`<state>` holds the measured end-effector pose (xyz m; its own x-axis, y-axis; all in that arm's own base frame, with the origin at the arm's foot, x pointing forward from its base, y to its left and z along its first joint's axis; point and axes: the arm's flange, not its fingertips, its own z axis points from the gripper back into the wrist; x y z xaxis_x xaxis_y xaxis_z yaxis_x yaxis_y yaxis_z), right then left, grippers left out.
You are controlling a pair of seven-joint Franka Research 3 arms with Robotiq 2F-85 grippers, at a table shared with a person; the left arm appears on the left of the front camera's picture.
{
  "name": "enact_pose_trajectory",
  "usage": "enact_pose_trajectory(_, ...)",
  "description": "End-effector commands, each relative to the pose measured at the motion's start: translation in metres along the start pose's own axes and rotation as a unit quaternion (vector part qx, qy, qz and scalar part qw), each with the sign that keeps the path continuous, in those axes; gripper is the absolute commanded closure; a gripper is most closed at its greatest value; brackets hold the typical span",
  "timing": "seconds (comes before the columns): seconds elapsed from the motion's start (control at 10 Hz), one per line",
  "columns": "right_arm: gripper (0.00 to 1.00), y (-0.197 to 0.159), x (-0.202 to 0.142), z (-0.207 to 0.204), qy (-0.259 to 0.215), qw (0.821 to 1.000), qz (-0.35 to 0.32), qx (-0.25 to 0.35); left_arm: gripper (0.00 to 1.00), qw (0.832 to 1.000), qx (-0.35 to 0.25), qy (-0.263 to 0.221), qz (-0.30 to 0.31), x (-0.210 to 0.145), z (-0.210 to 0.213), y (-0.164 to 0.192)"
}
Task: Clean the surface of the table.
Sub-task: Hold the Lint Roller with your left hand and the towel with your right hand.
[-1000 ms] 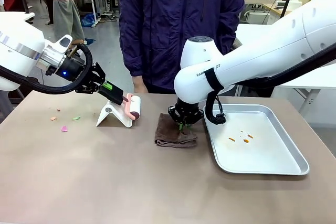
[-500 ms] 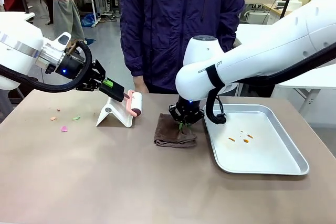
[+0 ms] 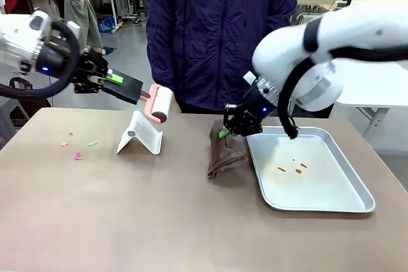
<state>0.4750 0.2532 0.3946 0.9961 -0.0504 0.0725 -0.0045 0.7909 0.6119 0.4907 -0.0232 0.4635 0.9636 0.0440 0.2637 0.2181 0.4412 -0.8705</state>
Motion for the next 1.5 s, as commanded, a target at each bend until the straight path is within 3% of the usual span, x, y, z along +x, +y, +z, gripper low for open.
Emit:
enact_pose_trajectory(0.0, 1.0, -0.059, -0.055, 0.023, 0.057, 0.987, 0.047, 0.139, 1.0, 1.0, -0.028, 0.001, -0.005, -0.027, 0.04, 0.0)
enact_pose_trajectory(0.2, 1.0, -0.095, -0.085, 0.059, 0.089, 0.958, 0.067, 0.263, 1.0, 0.998, -0.051, -0.019, 0.023, -0.056, 0.104, 0.009)
enact_pose_trajectory(0.4, 1.0, -0.139, -0.103, 0.103, 0.09, 0.933, 0.009, 0.347, 1.0, 0.994, -0.105, -0.011, 0.038, -0.083, 0.166, 0.024)
enact_pose_trajectory(0.6, 1.0, -0.178, -0.122, 0.162, 0.021, 0.921, -0.053, 0.387, 1.0, 0.992, -0.123, 0.022, 0.025, -0.11, 0.215, 0.041)
enact_pose_trajectory(1.0, 1.0, -0.237, -0.158, 0.256, -0.084, 0.899, -0.132, 0.408, 1.0, 0.984, -0.167, -0.027, 0.06, -0.153, 0.275, 0.101)
enact_pose_trajectory(1.3, 1.0, -0.276, -0.177, 0.282, -0.139, 0.886, -0.152, 0.415, 1.0, 0.984, -0.161, -0.039, 0.071, -0.167, 0.304, 0.135)
enact_pose_trajectory(1.4, 1.0, -0.281, -0.178, 0.282, -0.14, 0.887, -0.141, 0.417, 1.0, 0.98, -0.179, -0.059, 0.062, -0.165, 0.295, 0.132)
